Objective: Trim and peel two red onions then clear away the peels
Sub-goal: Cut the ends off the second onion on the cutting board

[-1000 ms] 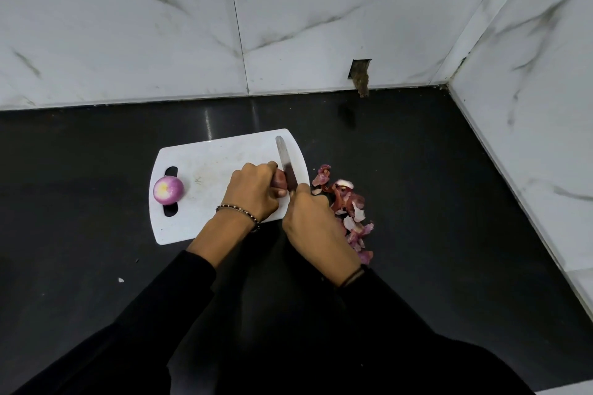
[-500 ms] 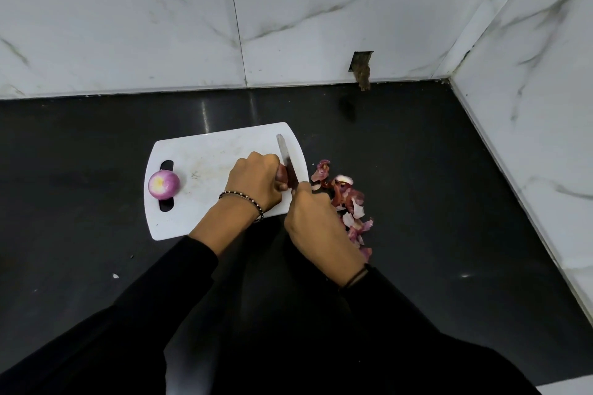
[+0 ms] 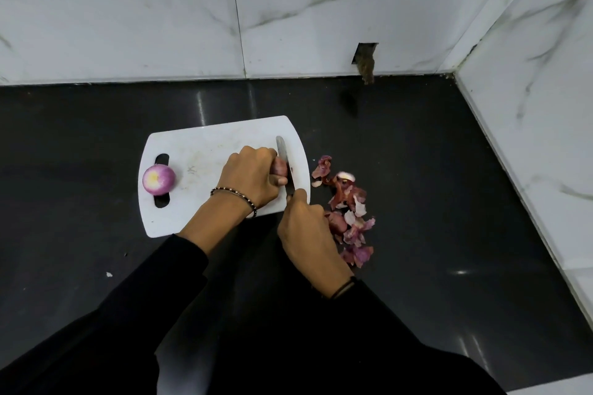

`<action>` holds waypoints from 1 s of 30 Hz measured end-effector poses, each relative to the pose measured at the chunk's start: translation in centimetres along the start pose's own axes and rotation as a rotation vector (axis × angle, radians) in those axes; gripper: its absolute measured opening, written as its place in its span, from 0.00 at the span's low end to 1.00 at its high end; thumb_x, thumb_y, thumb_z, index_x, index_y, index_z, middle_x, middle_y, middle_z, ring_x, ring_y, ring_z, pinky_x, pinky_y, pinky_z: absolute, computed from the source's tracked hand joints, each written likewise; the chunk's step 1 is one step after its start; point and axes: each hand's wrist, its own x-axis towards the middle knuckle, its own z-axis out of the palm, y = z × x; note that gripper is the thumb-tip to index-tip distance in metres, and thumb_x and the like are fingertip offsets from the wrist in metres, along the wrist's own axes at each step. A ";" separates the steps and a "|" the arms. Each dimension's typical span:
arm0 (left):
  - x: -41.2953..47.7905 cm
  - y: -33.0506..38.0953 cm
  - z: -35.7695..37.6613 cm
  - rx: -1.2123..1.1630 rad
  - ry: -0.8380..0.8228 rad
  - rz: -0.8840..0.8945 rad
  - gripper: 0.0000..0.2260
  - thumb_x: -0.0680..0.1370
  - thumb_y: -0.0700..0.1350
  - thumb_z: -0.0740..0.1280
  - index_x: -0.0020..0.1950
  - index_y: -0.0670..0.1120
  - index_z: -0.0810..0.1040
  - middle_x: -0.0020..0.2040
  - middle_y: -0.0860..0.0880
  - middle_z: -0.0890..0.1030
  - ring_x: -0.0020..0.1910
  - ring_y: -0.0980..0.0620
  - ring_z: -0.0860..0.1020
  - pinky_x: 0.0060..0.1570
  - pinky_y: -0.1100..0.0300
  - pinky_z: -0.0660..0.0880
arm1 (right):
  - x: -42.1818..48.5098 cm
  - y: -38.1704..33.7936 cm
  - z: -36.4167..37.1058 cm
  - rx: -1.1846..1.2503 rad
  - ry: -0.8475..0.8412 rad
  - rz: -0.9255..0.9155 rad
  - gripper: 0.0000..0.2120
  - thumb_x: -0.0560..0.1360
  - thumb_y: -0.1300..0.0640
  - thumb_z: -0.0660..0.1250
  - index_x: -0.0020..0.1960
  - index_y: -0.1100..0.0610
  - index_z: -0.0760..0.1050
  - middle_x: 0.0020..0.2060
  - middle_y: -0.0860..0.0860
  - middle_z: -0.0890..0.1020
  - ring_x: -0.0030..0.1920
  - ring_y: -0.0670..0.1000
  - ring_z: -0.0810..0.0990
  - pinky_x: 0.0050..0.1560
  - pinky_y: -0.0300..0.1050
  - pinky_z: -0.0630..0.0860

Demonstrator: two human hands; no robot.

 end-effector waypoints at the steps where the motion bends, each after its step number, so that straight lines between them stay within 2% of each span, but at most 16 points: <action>1: 0.0 0.0 0.0 -0.006 0.000 -0.005 0.13 0.77 0.46 0.66 0.60 0.44 0.78 0.53 0.42 0.81 0.54 0.41 0.76 0.46 0.57 0.66 | -0.1 -0.1 0.2 -0.012 0.001 0.017 0.09 0.83 0.62 0.54 0.63 0.61 0.64 0.53 0.63 0.77 0.50 0.64 0.79 0.42 0.53 0.73; 6: -0.1 -0.1 0.0 -0.057 -0.005 -0.034 0.15 0.77 0.46 0.67 0.62 0.44 0.78 0.54 0.42 0.81 0.55 0.42 0.77 0.48 0.57 0.68 | 0.0 -0.3 0.9 -0.128 0.041 0.037 0.11 0.83 0.63 0.54 0.65 0.59 0.63 0.54 0.61 0.79 0.55 0.64 0.80 0.44 0.53 0.70; 9: -0.1 -0.1 0.2 -0.067 -0.012 -0.054 0.15 0.77 0.46 0.68 0.63 0.44 0.77 0.55 0.42 0.81 0.54 0.42 0.77 0.49 0.57 0.70 | -0.1 -0.1 1.1 -0.206 0.075 0.016 0.10 0.83 0.63 0.55 0.64 0.58 0.63 0.54 0.58 0.80 0.54 0.61 0.82 0.43 0.52 0.72; 13: -0.3 0.0 0.1 -0.065 -0.011 -0.070 0.12 0.77 0.44 0.67 0.59 0.43 0.78 0.53 0.41 0.81 0.52 0.42 0.77 0.45 0.58 0.67 | -0.1 0.2 1.3 -0.345 0.125 -0.024 0.09 0.84 0.62 0.55 0.63 0.58 0.64 0.53 0.55 0.82 0.50 0.57 0.84 0.38 0.47 0.68; 15: -0.4 0.2 0.1 -0.048 -0.013 -0.068 0.12 0.77 0.44 0.67 0.59 0.43 0.77 0.53 0.41 0.80 0.53 0.41 0.77 0.46 0.57 0.67 | -0.2 0.5 1.6 -0.454 0.169 -0.012 0.08 0.82 0.60 0.62 0.60 0.57 0.68 0.46 0.53 0.84 0.43 0.52 0.85 0.33 0.44 0.66; 17: -0.5 0.5 0.3 -0.018 -0.018 -0.055 0.11 0.77 0.46 0.67 0.57 0.43 0.77 0.53 0.41 0.80 0.53 0.41 0.77 0.46 0.57 0.67 | -0.4 0.7 1.5 -0.562 0.168 0.018 0.11 0.71 0.57 0.75 0.49 0.55 0.75 0.31 0.50 0.82 0.28 0.47 0.81 0.25 0.39 0.58; 18: -0.5 0.7 0.5 -0.009 -0.018 -0.052 0.11 0.77 0.47 0.67 0.56 0.43 0.77 0.53 0.41 0.80 0.52 0.41 0.77 0.45 0.57 0.68 | -0.4 1.0 1.4 -0.581 0.167 0.010 0.13 0.66 0.57 0.78 0.46 0.55 0.76 0.27 0.49 0.79 0.24 0.46 0.79 0.24 0.38 0.56; 19: -0.5 0.7 0.6 -0.012 -0.010 -0.051 0.10 0.77 0.47 0.67 0.55 0.44 0.76 0.52 0.41 0.80 0.52 0.41 0.77 0.45 0.56 0.68 | -0.4 1.3 1.3 -0.603 0.159 -0.014 0.12 0.68 0.57 0.77 0.47 0.55 0.76 0.27 0.49 0.80 0.25 0.47 0.79 0.25 0.39 0.57; 22: -0.6 0.4 0.6 -0.062 -0.004 -0.056 0.10 0.76 0.45 0.67 0.56 0.44 0.77 0.52 0.41 0.80 0.51 0.40 0.77 0.43 0.57 0.67 | 0.0 1.8 1.1 -0.504 0.155 -0.082 0.10 0.82 0.63 0.59 0.63 0.59 0.67 0.46 0.54 0.83 0.44 0.54 0.85 0.34 0.46 0.68; 24: -0.8 0.0 0.1 -0.134 -0.001 -0.060 0.11 0.76 0.43 0.67 0.57 0.43 0.78 0.51 0.41 0.81 0.51 0.40 0.77 0.44 0.56 0.70 | 0.6 2.1 0.8 -0.380 0.176 -0.096 0.14 0.83 0.64 0.53 0.68 0.61 0.62 0.52 0.58 0.81 0.50 0.59 0.83 0.39 0.49 0.69; 27: -1.4 -1.2 0.0 -0.290 0.015 -0.039 0.12 0.75 0.42 0.70 0.58 0.43 0.79 0.50 0.41 0.83 0.51 0.40 0.79 0.49 0.54 0.75 | 0.5 2.4 -0.3 -0.165 0.173 -0.035 0.11 0.84 0.61 0.52 0.64 0.62 0.65 0.51 0.61 0.80 0.49 0.62 0.81 0.40 0.51 0.68; 30: -2.3 -2.9 0.3 -0.433 0.024 -0.014 0.18 0.74 0.42 0.74 0.64 0.45 0.78 0.55 0.43 0.83 0.54 0.43 0.80 0.55 0.56 0.75 | 0.4 3.0 -1.5 0.017 0.195 -0.025 0.10 0.85 0.57 0.52 0.57 0.62 0.68 0.46 0.60 0.80 0.42 0.59 0.80 0.38 0.49 0.69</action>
